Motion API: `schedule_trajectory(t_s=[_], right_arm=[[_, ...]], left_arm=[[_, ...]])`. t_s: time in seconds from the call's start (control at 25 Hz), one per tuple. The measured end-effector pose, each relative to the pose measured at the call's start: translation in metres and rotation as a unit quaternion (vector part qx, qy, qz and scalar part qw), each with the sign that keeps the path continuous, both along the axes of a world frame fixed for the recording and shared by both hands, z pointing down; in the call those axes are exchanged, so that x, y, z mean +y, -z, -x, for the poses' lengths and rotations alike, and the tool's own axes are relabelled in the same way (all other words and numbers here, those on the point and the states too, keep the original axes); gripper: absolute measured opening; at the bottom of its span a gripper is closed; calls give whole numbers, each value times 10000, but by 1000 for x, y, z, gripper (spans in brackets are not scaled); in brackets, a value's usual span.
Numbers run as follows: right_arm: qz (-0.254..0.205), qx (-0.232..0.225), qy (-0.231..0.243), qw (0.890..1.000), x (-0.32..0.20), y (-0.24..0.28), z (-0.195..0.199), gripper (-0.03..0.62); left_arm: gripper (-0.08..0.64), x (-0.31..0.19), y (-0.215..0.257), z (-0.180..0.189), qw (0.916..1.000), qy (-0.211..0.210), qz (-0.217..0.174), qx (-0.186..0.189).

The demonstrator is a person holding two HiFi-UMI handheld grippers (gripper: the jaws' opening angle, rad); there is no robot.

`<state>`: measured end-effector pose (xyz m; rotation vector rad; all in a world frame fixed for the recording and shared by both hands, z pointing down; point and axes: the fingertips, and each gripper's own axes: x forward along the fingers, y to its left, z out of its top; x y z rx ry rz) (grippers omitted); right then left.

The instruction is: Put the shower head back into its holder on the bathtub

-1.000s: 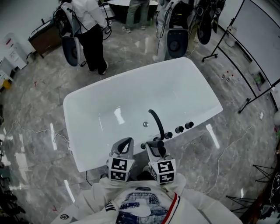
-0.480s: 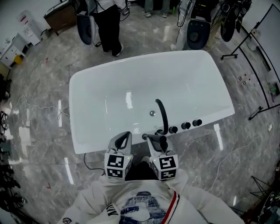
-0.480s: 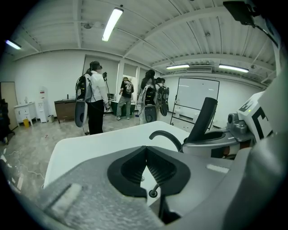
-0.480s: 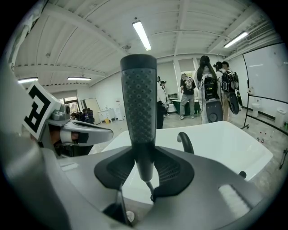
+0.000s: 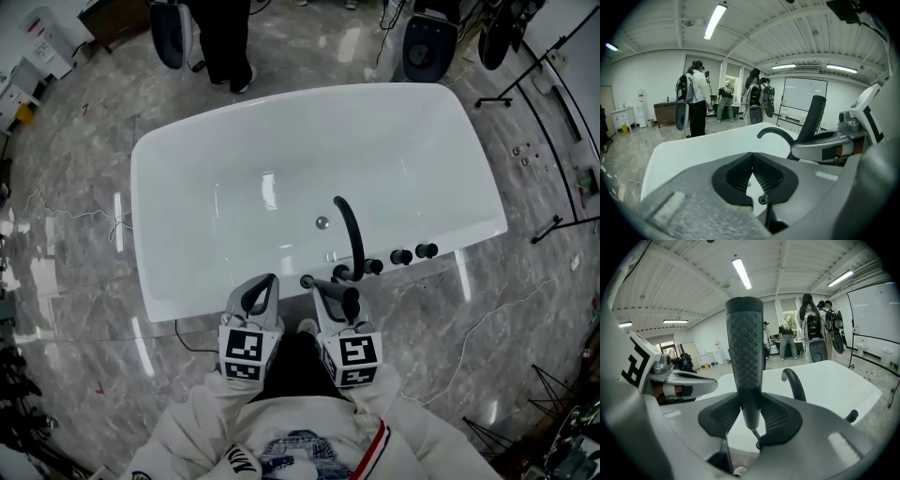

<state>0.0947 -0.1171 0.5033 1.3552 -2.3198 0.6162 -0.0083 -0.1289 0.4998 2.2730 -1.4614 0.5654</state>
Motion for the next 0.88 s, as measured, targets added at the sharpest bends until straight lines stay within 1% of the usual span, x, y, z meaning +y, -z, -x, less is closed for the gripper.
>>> schedule_trajectory(t_s=[0.12,0.32,0.68,0.88], right_arm=[[-16,67,-64,10000,0,-4,1,138],[-81,169,-205,9996,1,-15,-3,138],[28,262,-396,9989,8,-45,-3,138],[177,325,-499,9981,13,-63,-1,138]], left_arm=[[0,0,-8,1,10000,-43,24,5],[0,-2,-27,-2,9997,-237,43,-38],[0,3,-64,0,9996,-243,155,72],[0,6,-83,10,9992,-200,300,166]])
